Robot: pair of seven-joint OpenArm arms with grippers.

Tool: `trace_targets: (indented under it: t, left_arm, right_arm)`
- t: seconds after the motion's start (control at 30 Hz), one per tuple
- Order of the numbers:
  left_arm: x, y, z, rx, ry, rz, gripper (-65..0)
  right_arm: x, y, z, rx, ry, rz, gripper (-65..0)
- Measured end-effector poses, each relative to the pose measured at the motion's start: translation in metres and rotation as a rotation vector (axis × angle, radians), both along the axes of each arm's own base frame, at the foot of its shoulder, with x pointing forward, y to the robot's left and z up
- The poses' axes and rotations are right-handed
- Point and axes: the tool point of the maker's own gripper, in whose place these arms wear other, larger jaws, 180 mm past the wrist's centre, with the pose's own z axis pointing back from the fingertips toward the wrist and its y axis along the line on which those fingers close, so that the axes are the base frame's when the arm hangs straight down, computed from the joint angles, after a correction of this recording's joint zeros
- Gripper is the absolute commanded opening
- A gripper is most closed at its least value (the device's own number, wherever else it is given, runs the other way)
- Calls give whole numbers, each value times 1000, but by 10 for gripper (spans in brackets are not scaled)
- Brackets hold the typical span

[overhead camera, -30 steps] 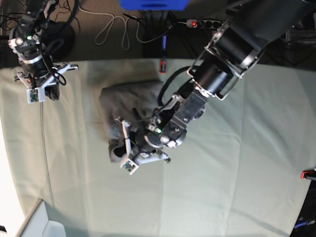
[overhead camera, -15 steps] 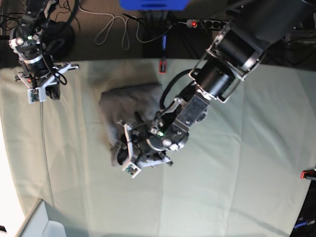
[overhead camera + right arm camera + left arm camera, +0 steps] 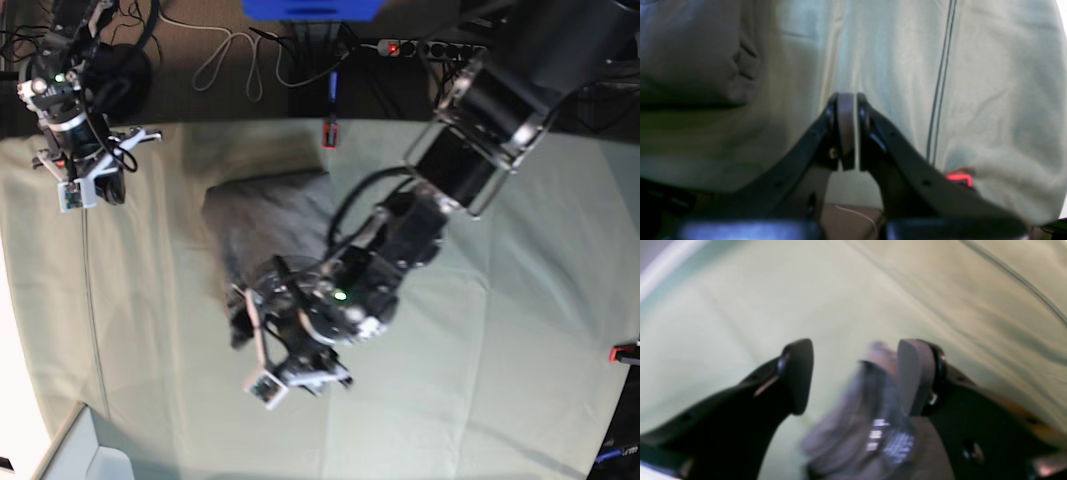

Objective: Layout the t-shirt on the table in an organized manner, then fold the t-shirt properly
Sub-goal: 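Fold the collar edge over the stack with the left gripper, then press and smooth the folded stack with the right gripper, then raise it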

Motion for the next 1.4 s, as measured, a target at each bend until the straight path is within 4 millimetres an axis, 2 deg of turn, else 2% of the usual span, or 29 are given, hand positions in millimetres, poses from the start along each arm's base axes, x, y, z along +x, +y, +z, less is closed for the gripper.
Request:
trace_targets:
  t: [0.07, 0.13, 0.23, 0.27, 0.3, 0.43, 0.5, 0.6, 0.7, 0.83, 0.9, 1.03, 1.1, 1.2, 1.4]
  left_arm:
    - [2, 19, 13, -34, -31, 38, -264]
    - [4, 49, 23, -86, -52, 117, -264]
    - [1, 116, 19, -124, -41, 282, -264]
    - [-3, 144, 14, -125, -39, 353, -264]
    - [-7, 173, 8, -121, -31, 427, -264]
    - [-44, 259, -18, -125, 23, 659, -264]
    - [-65, 296, -28, -127, 46, 769, -264]
    - [-88, 336, -31, -122, 44, 878, -264]
    - [-106, 361, -32, -110, 45, 946, -264]
    - [-128, 386, -29, -86, 35, 1009, -264]
    - [-134, 391, -28, -75, 35, 1023, -264]
    - [-139, 393, -29, -76, 39, 1031, -264]
    - [-142, 394, -30, -70, 42, 1031, -264]
    - [-148, 394, -35, -61, 57, 1032, -264]
    - [-149, 393, -36, -61, 62, 1032, -264]
  right_arm:
    - [13, 1, 13, -11, -41, 6, -646]
    - [32, 12, 30, -8, -109, 42, -646]
    - [57, 35, 39, 8, -144, 105, -645]
    - [67, 44, 42, 17, -156, 128, -645]
    - [77, 54, 46, 29, -172, 153, -645]
    - [112, 91, 49, 50, -148, 251, -645]
    - [126, 111, 48, 59, -127, 307, -645]
    - [141, 137, 42, 58, -87, 386, -645]
    - [148, 157, 30, 74, -50, 441, -645]
    - [144, 178, -4, 106, 58, 491, -645]
    - [146, 183, -14, 115, 92, 505, -645]
    - [162, 195, -11, 164, 50, 521, -645]
    - [165, 197, -18, 187, 62, 520, -645]
    - [162, 192, -35, 192, 112, 514, -646]
    - [175, 156, -36, 161, 72, 429, -646]
